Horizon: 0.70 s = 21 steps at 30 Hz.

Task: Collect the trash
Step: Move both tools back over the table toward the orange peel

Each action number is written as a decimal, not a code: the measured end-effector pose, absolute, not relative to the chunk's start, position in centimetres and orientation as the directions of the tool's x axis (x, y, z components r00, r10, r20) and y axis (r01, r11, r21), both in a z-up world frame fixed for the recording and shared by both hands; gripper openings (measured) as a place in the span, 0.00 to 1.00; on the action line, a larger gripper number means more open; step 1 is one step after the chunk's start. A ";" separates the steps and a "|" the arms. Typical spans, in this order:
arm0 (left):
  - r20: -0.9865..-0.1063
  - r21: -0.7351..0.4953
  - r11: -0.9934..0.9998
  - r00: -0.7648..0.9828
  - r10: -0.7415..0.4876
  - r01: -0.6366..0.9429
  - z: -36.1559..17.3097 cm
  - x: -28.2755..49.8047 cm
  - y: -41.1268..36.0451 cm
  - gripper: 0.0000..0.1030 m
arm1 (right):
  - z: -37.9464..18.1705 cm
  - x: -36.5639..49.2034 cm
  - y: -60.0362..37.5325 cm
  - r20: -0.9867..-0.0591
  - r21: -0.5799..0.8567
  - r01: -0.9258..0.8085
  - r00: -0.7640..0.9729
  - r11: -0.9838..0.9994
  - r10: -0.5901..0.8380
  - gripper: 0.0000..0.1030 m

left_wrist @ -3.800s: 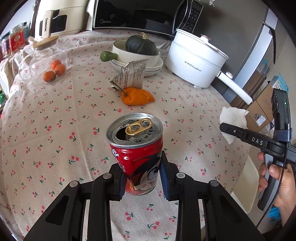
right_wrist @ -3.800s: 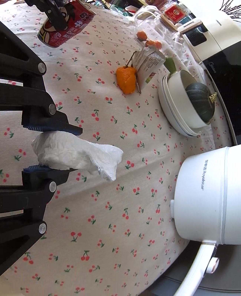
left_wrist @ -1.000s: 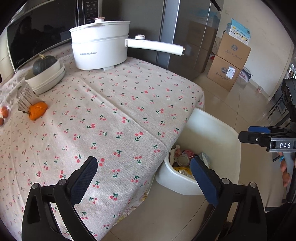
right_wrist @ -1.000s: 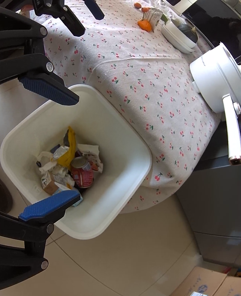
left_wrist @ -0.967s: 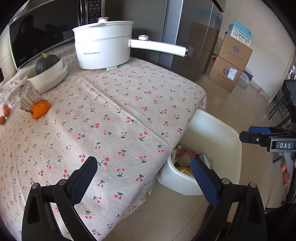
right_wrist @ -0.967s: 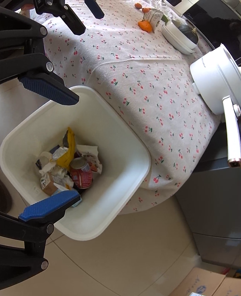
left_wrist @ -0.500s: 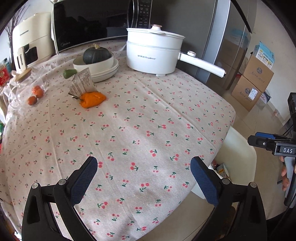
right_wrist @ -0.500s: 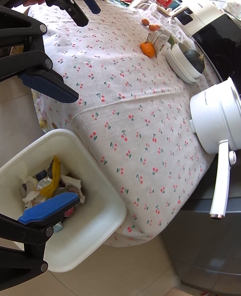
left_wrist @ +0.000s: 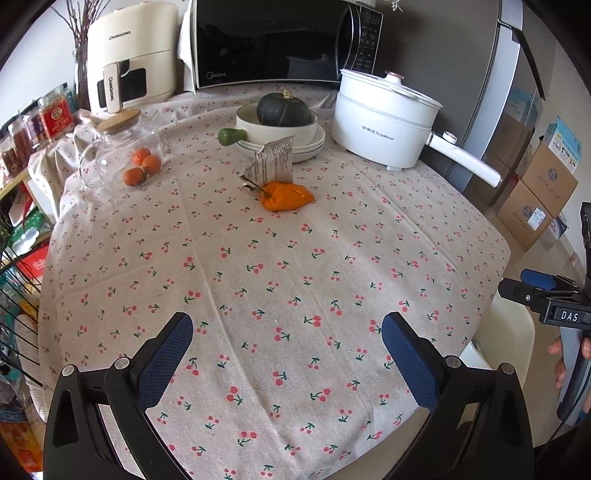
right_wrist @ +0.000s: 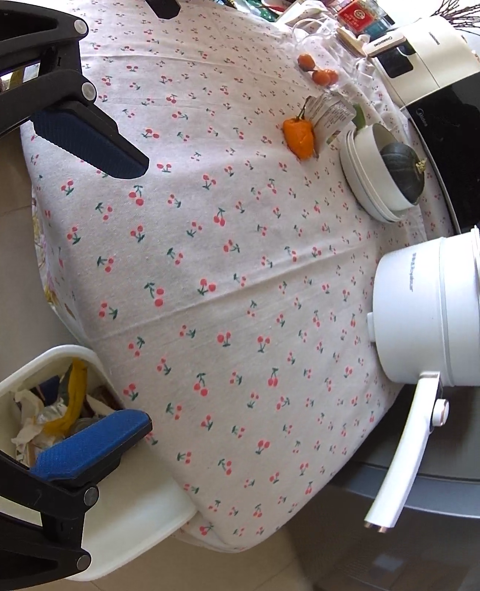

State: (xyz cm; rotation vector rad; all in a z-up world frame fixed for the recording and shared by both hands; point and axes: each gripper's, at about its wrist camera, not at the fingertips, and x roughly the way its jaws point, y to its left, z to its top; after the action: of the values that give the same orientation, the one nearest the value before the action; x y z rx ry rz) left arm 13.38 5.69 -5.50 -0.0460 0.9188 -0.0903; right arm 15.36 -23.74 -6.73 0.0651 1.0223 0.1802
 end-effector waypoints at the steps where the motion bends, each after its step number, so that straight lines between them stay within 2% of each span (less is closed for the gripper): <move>1: -0.793 -0.075 0.996 0.602 -0.091 0.052 -5.5 13.4 6.2 1.00 | -6.8 15.6 -23.1 -0.841 0.135 -0.126 0.509 0.983 0.181 0.99; 12: -0.805 -0.075 0.994 0.594 -0.012 -0.082 -6.3 14.9 13.6 1.00 | -7.9 18.4 -15.7 -0.836 0.105 -0.206 0.511 0.973 0.199 0.99; 21: -0.820 0.005 0.997 0.570 0.050 -0.080 -6.8 16.4 16.7 1.00 | -9.0 21.0 -10.9 -0.836 0.116 -0.256 0.496 0.960 0.233 0.99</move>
State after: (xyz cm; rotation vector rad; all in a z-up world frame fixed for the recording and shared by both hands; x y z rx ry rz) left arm 16.41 16.72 -6.82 -0.0340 0.9618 0.0767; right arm 21.04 -10.90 -8.96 -0.0250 1.0090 0.2967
